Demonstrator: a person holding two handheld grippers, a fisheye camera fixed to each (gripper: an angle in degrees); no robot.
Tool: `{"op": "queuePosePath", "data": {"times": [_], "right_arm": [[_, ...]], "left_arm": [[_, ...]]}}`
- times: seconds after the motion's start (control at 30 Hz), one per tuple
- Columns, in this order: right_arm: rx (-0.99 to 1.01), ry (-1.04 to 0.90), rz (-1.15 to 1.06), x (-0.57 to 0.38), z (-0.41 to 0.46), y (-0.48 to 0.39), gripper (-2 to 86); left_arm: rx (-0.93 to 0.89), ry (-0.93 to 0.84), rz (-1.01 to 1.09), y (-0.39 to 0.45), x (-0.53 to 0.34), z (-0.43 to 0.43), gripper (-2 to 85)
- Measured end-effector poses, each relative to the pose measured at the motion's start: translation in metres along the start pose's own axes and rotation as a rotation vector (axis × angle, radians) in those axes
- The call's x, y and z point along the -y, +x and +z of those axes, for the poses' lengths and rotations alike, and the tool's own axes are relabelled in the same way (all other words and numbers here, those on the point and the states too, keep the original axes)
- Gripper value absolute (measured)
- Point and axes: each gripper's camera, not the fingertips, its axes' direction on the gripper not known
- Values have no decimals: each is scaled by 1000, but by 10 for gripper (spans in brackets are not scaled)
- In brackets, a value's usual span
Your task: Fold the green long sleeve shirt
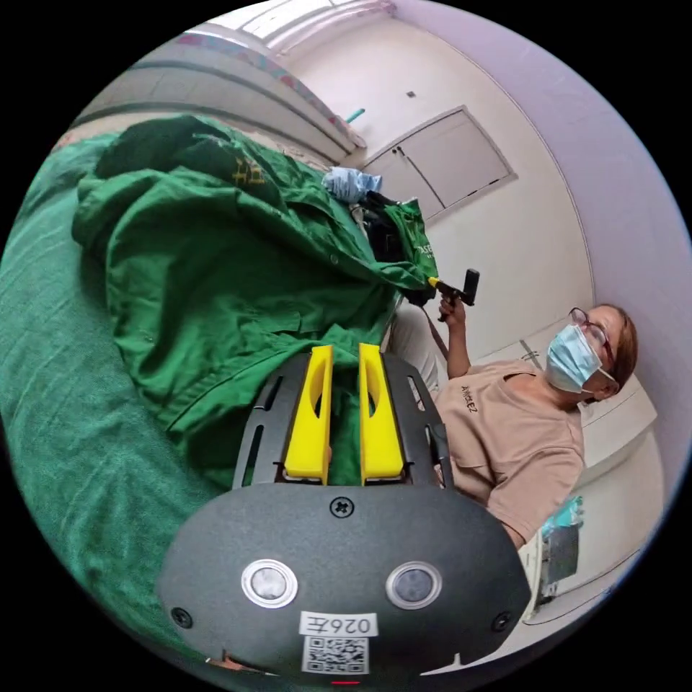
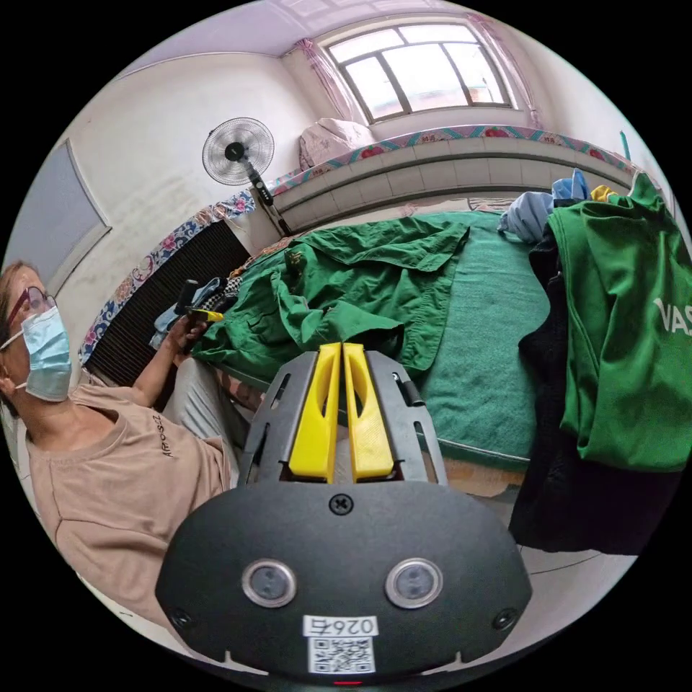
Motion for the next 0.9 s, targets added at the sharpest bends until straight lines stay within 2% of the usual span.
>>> {"op": "queuePosePath", "data": {"times": [0.13, 0.23, 0.33, 0.5, 0.57, 0.6, 0.63, 0.7, 0.8, 0.9], "right_arm": [[-126, 181, 51, 17, -39, 11, 1], [-101, 110, -5, 57, -19, 7, 35], [-58, -50, -66, 88, 21, -8, 76], [43, -205, -164, 91, 54, -43, 158], [41, -289, -177, 85, 68, -54, 166], [13, -368, -181, 82, 81, -60, 153], [-45, -468, -192, 81, 93, -65, 98], [-194, -540, -226, 85, 92, -77, -2], [-342, -439, -317, 95, 42, -110, -13], [-342, -224, -323, 120, -32, -127, -14]], "left_arm": [[177, 379, 16, -4, -11, -90, 49], [349, 459, -10, -11, 6, -108, 102], [398, 341, -59, -33, 46, -86, 161], [460, 81, -127, -66, 99, -26, 169], [460, -40, -152, -76, 112, 4, 144], [472, -141, -184, -81, 118, 25, 89], [481, -234, -175, -77, 122, 41, 45], [544, -223, -124, -49, 122, 43, 8], [568, -140, -8, 22, 104, 14, 0], [620, 38, 47, 82, 77, -33, 5]]}}
